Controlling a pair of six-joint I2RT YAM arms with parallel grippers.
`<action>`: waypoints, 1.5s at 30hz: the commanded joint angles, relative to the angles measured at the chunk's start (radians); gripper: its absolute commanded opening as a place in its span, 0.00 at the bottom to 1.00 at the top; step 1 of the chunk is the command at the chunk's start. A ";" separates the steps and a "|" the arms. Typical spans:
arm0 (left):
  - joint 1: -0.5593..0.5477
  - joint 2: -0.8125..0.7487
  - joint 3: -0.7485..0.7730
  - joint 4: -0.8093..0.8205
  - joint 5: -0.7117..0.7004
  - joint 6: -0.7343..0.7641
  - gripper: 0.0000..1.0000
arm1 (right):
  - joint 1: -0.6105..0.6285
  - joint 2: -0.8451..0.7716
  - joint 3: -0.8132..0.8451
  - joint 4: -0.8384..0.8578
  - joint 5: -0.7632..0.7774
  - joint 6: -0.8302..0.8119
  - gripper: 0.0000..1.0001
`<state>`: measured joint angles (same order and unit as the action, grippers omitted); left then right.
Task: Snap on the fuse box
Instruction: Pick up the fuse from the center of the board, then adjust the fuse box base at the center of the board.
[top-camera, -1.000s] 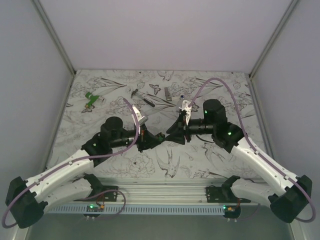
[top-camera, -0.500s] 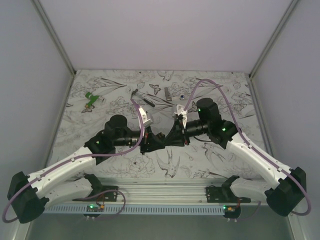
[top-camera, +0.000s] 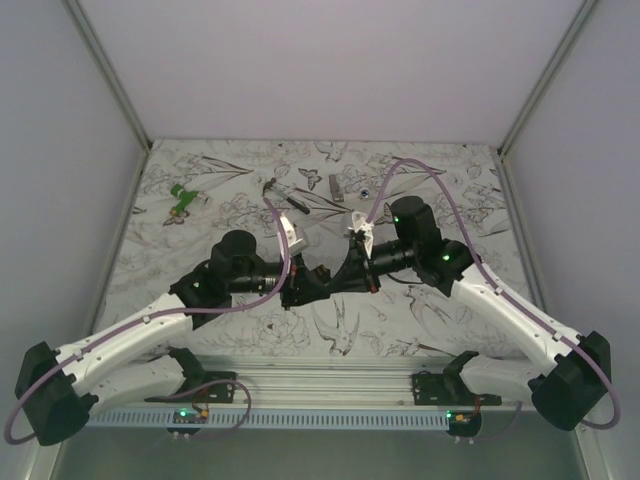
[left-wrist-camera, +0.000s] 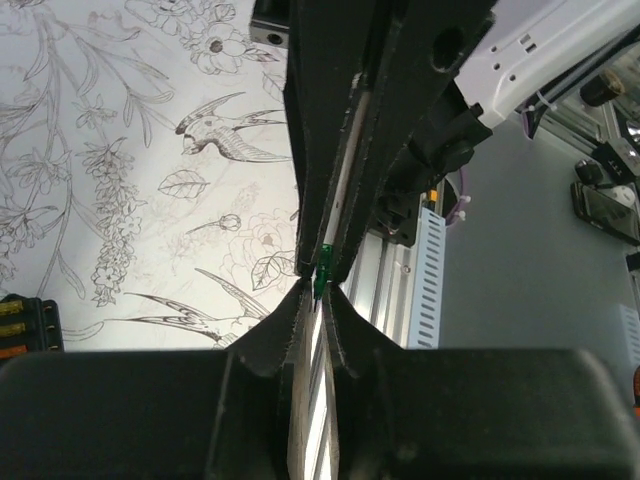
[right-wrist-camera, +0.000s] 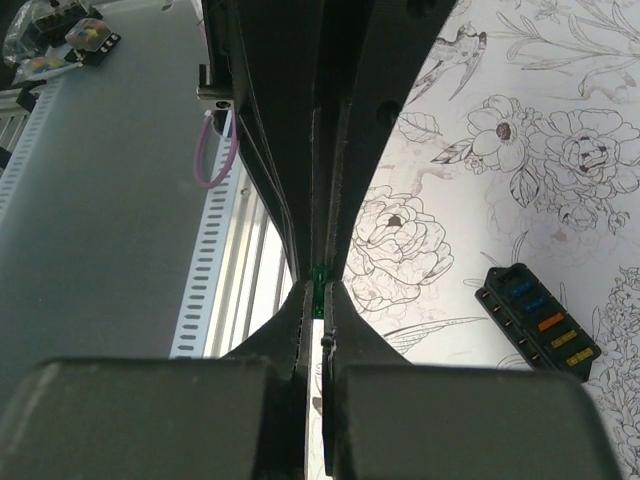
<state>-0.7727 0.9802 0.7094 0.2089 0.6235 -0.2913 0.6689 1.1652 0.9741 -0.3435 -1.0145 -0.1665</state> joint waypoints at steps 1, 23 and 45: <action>-0.004 0.005 0.001 0.021 -0.084 0.011 0.17 | 0.004 -0.003 0.031 0.005 0.050 0.001 0.00; 0.255 0.562 0.182 -0.174 -0.363 -0.135 0.61 | 0.003 0.098 -0.019 0.037 0.771 0.213 0.00; 0.207 0.721 0.223 -0.196 -0.173 -0.196 0.47 | 0.005 0.142 -0.044 0.040 0.749 0.241 0.00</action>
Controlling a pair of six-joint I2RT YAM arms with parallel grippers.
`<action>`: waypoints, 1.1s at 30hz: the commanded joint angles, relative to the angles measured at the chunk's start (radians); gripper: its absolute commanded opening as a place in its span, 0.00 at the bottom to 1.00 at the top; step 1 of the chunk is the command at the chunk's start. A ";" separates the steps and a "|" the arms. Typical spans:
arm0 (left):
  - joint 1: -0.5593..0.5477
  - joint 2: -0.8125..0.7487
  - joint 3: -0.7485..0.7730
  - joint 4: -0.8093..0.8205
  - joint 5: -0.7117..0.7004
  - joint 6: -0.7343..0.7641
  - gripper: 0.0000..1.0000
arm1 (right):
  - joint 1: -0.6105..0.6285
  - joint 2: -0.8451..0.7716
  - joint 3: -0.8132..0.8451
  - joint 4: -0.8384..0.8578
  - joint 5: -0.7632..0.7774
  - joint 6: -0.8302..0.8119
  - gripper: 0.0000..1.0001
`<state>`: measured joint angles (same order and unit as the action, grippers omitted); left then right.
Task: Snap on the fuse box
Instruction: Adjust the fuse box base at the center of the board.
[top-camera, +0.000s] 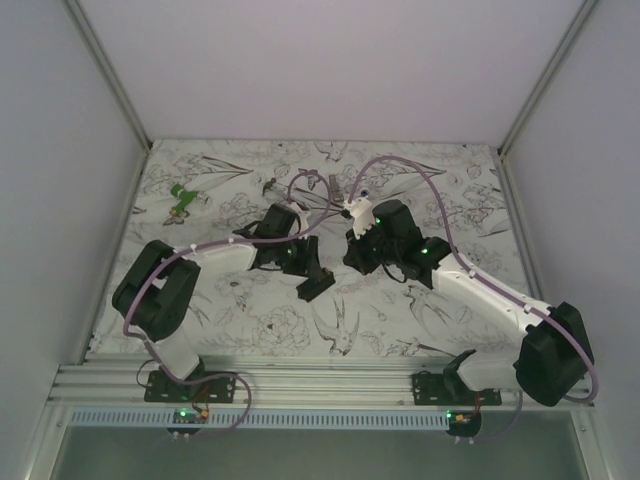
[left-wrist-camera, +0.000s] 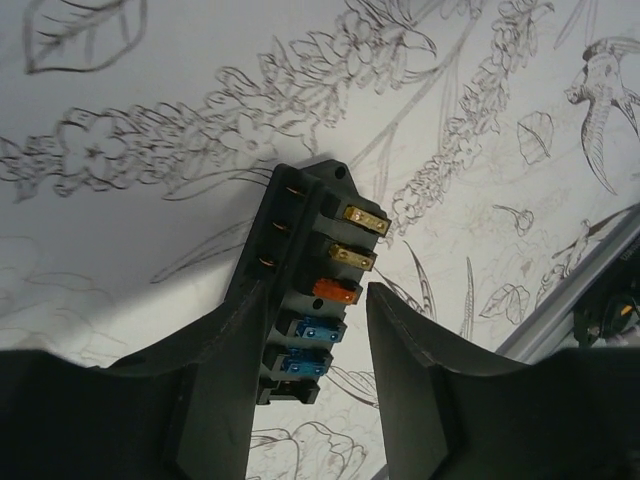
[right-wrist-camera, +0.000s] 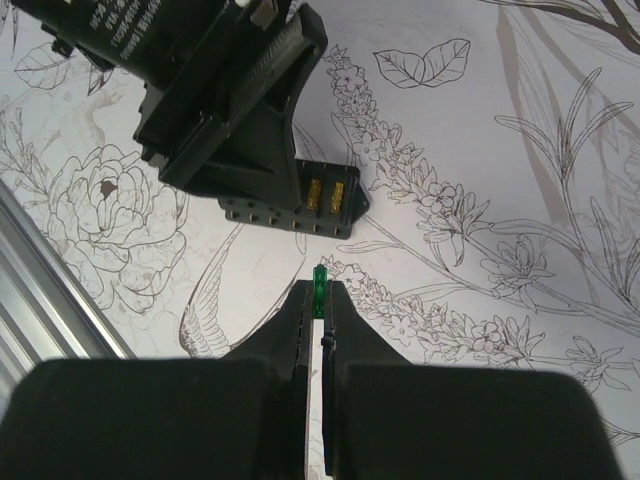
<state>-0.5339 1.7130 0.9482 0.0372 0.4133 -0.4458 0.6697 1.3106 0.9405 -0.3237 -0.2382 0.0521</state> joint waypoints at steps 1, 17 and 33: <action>-0.041 -0.016 -0.020 -0.023 0.031 -0.056 0.47 | 0.004 -0.004 -0.013 0.020 -0.029 0.027 0.00; -0.031 -0.205 -0.125 -0.013 -0.080 -0.204 0.67 | 0.184 0.028 -0.032 -0.002 0.105 0.100 0.00; 0.227 -0.378 -0.356 -0.020 -0.006 -0.338 0.97 | 0.325 0.227 0.031 0.055 0.221 0.034 0.00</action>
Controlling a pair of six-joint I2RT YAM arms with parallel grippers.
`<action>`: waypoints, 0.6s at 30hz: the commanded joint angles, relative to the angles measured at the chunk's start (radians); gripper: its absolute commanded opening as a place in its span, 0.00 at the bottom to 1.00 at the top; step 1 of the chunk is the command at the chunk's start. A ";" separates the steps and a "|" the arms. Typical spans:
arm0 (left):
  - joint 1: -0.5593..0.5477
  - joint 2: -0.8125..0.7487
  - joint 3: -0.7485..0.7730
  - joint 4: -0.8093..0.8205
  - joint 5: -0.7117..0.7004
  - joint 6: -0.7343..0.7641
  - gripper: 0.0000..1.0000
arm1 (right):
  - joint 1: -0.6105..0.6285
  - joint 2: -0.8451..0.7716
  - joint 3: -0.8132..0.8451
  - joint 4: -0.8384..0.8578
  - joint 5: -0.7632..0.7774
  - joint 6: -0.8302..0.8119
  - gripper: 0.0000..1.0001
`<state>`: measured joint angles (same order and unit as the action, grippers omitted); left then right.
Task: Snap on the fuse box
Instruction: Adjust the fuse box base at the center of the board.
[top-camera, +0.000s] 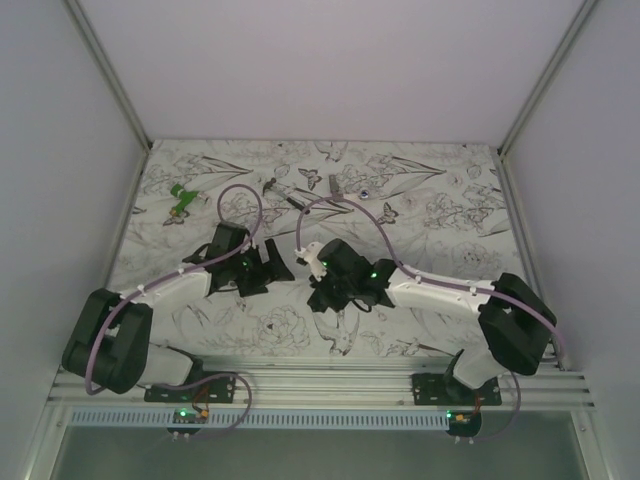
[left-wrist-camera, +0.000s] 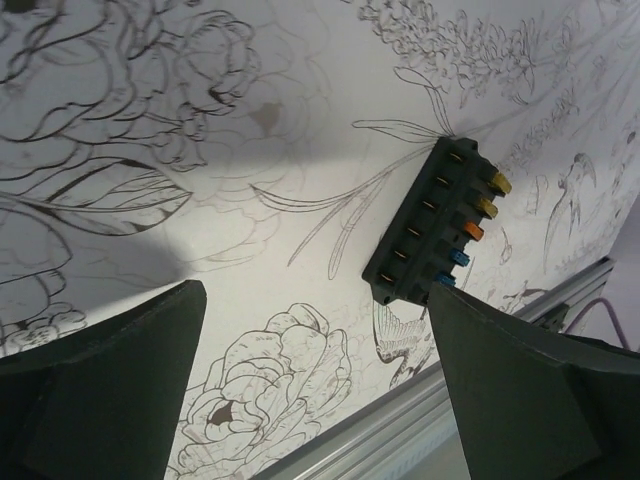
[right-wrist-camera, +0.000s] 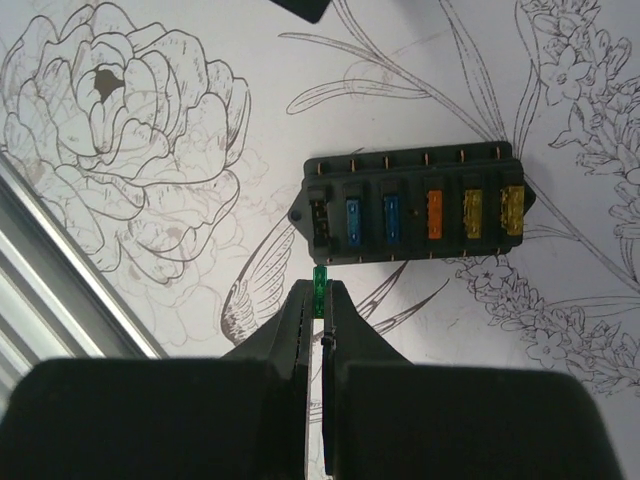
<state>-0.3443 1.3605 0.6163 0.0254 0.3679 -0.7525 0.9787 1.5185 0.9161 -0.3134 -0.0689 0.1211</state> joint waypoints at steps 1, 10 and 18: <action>0.046 -0.025 -0.027 -0.007 0.045 -0.033 0.98 | 0.019 0.027 0.058 0.046 0.059 -0.040 0.00; 0.066 -0.001 -0.023 -0.007 0.060 -0.033 1.00 | 0.038 0.100 0.101 0.054 0.063 -0.064 0.00; 0.066 0.005 -0.021 -0.008 0.061 -0.029 0.99 | 0.043 0.126 0.106 0.049 0.077 -0.066 0.00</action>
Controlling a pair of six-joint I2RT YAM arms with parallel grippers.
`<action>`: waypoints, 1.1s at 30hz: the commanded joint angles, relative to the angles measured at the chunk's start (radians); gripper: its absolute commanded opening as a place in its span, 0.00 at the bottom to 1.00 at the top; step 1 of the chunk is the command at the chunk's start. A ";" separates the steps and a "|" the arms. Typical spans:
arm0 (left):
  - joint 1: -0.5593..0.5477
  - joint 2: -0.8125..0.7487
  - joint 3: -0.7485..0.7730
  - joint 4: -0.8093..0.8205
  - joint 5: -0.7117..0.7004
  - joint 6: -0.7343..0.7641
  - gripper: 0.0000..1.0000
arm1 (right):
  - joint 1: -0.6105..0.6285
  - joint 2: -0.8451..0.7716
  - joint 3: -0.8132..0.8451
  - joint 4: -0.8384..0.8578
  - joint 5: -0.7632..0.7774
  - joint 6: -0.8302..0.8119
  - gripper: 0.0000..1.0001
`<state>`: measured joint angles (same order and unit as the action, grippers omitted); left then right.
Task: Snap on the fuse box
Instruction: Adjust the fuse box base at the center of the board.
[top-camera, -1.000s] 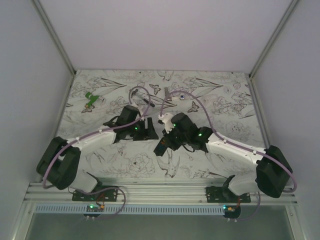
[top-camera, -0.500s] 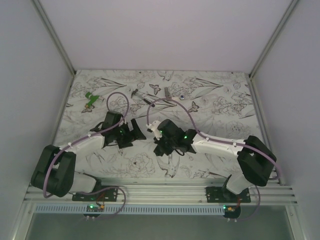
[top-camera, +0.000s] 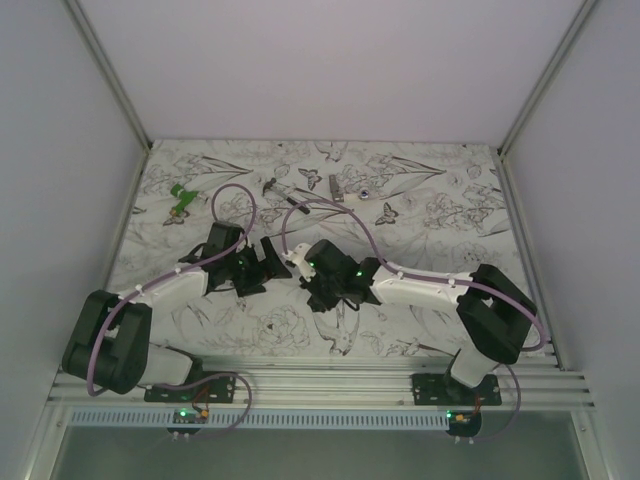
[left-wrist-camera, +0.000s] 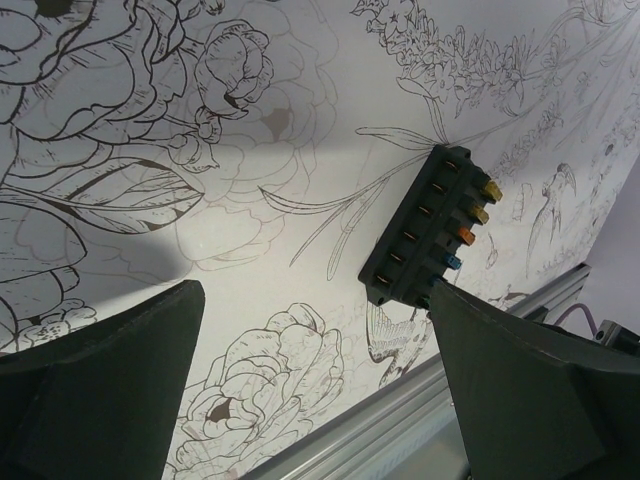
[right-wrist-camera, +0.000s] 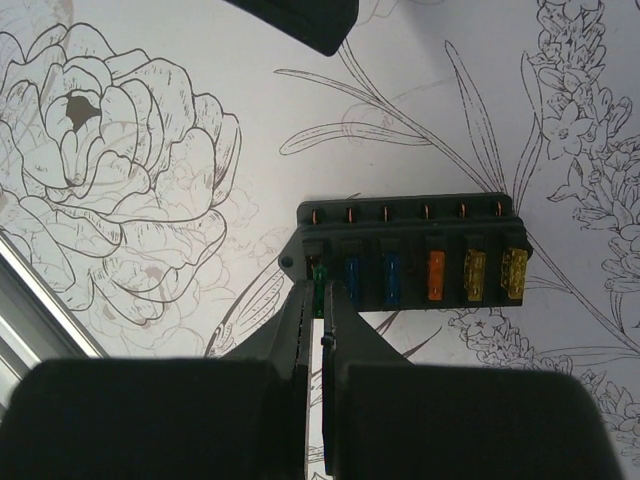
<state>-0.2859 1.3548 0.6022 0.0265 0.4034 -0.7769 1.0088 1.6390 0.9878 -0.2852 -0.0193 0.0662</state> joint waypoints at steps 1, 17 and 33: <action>0.008 0.015 -0.006 -0.008 0.027 -0.004 0.99 | 0.013 0.007 0.033 0.021 0.030 -0.012 0.00; 0.008 0.033 0.000 -0.006 0.036 -0.004 1.00 | 0.014 0.007 0.014 0.025 0.016 -0.054 0.00; 0.008 0.036 0.007 -0.008 0.041 -0.004 1.00 | 0.013 -0.044 -0.022 0.062 -0.022 -0.104 0.00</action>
<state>-0.2859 1.3769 0.6022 0.0269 0.4217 -0.7773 1.0122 1.6215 0.9703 -0.2584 -0.0288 -0.0170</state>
